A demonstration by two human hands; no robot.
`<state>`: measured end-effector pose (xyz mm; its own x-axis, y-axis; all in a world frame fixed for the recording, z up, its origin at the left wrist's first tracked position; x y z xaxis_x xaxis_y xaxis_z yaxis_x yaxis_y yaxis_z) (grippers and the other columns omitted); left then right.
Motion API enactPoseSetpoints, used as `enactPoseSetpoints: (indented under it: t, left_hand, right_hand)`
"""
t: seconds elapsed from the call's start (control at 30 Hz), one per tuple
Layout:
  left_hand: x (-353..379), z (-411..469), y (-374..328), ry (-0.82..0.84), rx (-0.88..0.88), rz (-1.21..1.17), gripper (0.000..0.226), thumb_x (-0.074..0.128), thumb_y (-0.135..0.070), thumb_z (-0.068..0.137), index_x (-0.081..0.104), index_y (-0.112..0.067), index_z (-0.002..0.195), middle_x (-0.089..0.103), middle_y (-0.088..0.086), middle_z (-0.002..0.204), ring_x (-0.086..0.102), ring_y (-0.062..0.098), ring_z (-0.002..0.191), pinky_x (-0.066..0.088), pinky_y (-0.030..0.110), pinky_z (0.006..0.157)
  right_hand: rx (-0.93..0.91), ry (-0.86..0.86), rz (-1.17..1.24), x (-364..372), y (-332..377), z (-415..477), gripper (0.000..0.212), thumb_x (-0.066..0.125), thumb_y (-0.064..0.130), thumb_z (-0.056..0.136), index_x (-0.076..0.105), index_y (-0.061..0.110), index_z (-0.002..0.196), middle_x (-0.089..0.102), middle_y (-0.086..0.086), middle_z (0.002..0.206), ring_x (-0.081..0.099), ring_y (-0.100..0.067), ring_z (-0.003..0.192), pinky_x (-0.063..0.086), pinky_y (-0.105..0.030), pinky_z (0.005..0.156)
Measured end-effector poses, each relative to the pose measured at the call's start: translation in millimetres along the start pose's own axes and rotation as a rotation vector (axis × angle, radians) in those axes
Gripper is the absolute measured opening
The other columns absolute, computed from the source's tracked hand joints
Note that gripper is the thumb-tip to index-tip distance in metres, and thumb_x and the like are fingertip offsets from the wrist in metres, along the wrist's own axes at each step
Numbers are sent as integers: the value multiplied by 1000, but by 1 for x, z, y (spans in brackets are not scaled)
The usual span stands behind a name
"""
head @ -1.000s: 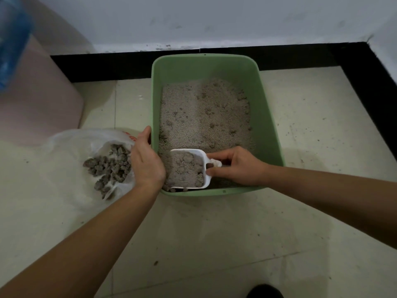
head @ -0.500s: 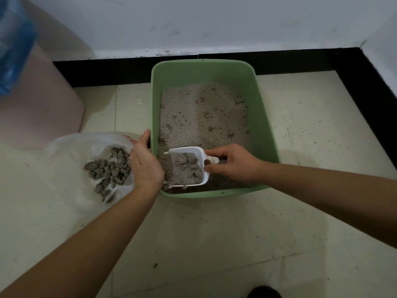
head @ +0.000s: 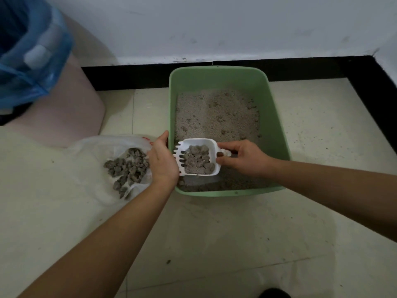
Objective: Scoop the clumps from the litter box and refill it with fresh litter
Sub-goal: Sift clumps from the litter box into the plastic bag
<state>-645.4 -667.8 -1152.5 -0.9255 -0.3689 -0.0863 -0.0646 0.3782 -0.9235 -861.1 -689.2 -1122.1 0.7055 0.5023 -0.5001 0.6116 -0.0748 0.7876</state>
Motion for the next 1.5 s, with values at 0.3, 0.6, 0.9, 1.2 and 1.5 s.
enactPoseSetpoints:
  t: [0.3,0.6,0.9,1.2,1.5]
  left_hand:
    - [-10,-3,-20,94,-103,-168,59,15,-30,100,64,-4,121,72,10,109,64,17,86,50,23,67]
    - [-9,-6,-23,104,-99,-139,54,20,-28,100,66,-7,119,73,5,107,67,15,88,50,27,69]
    - [-14,-2,-31,203,-107,40,50,21,-35,102,67,-17,108,74,-1,102,66,15,96,49,33,79]
    - [-129,0,-82,-386,322,496,31,51,-22,93,65,-16,119,65,0,113,58,20,106,41,27,95]
    - [-195,-11,-6,-469,-136,576,85,73,-20,81,24,-12,150,24,19,148,37,42,129,39,52,104]
  right_hand:
    - [43,-10,-47,-4,-2,-2,46,72,20,88,61,24,133,73,4,112,70,-12,100,54,-38,96]
    - [2,-26,-163,-8,4,-2,46,72,24,89,60,26,133,71,6,117,67,-4,97,53,-30,95]
    - [-2,-33,-168,-15,8,2,47,72,28,88,60,24,134,71,7,115,68,-6,97,54,-35,95]
    - [-77,-127,-123,-24,63,3,43,72,25,88,62,30,130,71,12,99,67,2,79,58,-24,77]
    - [-606,-95,-1221,96,193,30,22,62,30,92,63,17,110,66,0,92,57,-15,71,45,-28,64]
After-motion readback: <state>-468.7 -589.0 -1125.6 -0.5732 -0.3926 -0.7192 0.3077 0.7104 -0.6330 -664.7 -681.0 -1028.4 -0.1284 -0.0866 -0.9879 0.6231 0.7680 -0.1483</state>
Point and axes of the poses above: each hand's wrist, its own z-axis towards the middle knuckle, its own x-axis out of the palm, y = z × x, the point moved 8 cm from there along z, towards the middle knuckle
